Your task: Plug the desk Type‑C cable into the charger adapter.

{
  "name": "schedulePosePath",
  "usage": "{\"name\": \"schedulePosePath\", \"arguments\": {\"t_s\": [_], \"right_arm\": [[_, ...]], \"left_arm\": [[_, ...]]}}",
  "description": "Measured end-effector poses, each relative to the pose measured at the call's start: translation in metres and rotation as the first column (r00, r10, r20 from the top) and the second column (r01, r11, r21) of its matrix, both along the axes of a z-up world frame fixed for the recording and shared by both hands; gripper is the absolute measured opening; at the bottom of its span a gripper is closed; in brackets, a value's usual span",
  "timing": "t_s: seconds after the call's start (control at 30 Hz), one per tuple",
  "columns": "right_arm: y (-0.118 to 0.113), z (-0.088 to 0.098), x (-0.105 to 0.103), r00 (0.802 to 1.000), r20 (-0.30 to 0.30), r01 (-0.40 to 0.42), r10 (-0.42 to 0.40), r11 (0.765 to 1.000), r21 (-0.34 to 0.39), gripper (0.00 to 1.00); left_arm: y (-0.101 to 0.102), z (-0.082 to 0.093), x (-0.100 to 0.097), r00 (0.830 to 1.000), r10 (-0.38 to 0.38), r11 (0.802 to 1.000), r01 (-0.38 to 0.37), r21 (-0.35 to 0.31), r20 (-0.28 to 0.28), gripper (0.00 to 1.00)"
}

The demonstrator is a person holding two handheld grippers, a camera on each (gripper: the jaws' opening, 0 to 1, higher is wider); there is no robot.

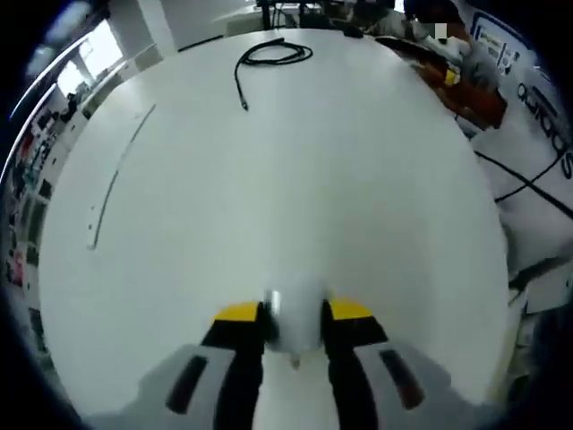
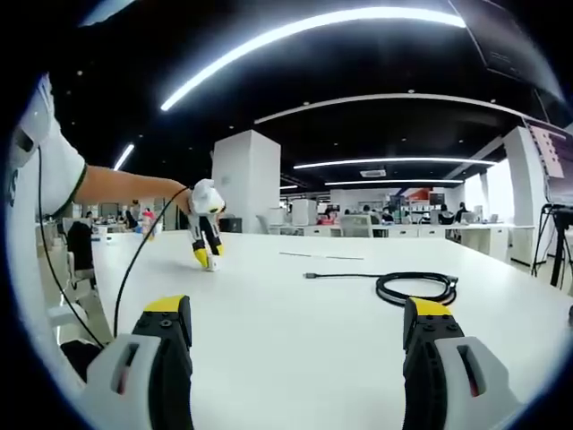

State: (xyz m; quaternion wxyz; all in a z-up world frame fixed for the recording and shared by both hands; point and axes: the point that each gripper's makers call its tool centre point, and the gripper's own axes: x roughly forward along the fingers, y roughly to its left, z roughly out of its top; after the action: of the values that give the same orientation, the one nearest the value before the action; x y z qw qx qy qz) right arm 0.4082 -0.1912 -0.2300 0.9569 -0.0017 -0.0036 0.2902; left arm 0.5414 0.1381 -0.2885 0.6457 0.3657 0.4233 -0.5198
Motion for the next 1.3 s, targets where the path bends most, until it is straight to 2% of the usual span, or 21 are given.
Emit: {"name": "schedulePosePath", "arguments": {"t_s": [0.1,0.57,0.63,0.87,0.93,1.1,1.3], "right_arm": [[0.001,0.0,0.0,1.0,0.001,-0.002,0.002,1.0,0.0,1.0],[0.005,0.001,0.0,1.0,-0.001,-0.014,0.014,1.0,0.004,1.0],[0.005,0.001,0.0,1.0,-0.002,-0.013,0.013,1.0,0.005,1.0],[0.005,0.002,-0.001,1.0,-0.001,-0.015,0.015,1.0,0.008,1.0],[0.006,0.0,0.0,1.0,-0.007,-0.017,0.017,1.0,0.009,1.0],[0.006,0.0,-0.001,1.0,-0.005,-0.017,0.017,1.0,0.008,1.0],[0.005,-0.001,-0.001,1.0,-0.008,-0.014,0.014,1.0,0.006,1.0]], "left_arm": [[0.005,-0.001,0.007,1.0,-0.001,1.0,0.001,0.017,-0.02,0.25],[-0.004,-0.007,-0.007,0.997,0.012,0.999,-0.01,0.032,-0.074,0.25],[-0.004,-0.006,-0.005,0.997,0.015,1.0,-0.013,0.028,-0.074,0.25],[-0.013,-0.006,-0.019,0.998,0.015,1.0,-0.014,0.021,-0.064,0.25],[-0.008,-0.005,-0.009,0.999,0.015,1.0,-0.014,0.004,-0.053,0.25],[-0.006,-0.005,-0.005,0.999,0.029,1.0,-0.03,-0.006,-0.037,0.25],[-0.015,-0.006,-0.019,0.997,0.078,0.997,-0.079,-0.008,-0.015,0.25]]}}
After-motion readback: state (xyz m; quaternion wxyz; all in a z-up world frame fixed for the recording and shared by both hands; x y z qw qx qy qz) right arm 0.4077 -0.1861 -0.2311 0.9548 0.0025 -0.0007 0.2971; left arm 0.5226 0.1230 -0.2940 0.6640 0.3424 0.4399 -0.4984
